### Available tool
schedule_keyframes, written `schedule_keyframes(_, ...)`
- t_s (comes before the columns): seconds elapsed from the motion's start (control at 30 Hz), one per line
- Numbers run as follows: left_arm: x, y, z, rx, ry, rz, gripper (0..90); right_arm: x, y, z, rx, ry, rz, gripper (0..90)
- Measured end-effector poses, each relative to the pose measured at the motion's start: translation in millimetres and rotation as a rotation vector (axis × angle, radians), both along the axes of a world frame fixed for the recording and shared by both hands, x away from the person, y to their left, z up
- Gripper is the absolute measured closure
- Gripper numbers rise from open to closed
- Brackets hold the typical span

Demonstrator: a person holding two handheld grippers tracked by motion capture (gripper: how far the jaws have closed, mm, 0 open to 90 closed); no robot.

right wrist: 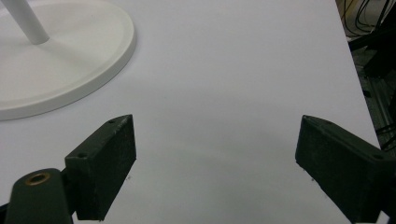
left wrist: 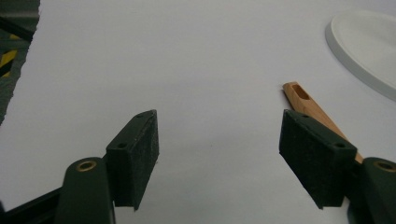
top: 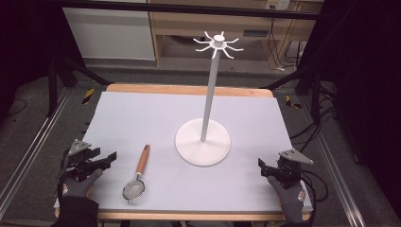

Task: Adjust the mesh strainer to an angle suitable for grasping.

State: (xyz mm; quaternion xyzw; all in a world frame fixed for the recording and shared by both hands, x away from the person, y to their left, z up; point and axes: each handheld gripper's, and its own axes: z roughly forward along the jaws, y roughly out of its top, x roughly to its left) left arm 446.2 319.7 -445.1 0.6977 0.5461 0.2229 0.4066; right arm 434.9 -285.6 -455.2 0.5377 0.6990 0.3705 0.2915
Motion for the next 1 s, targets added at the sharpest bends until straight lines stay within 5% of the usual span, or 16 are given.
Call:
schedule_keyframes(0.5,-6.2,-17.5,16.5,-0.011,0.023,-0.056,37.4,4.8,3.8,-5.4,-0.028,0.058,0.005,12.6)
schedule_keyframes(1.0,-6.4,-50.3,30.2,0.04,0.032,-0.112,41.1,6.6,3.8,-5.0,-0.018,0.072,0.01,12.6)
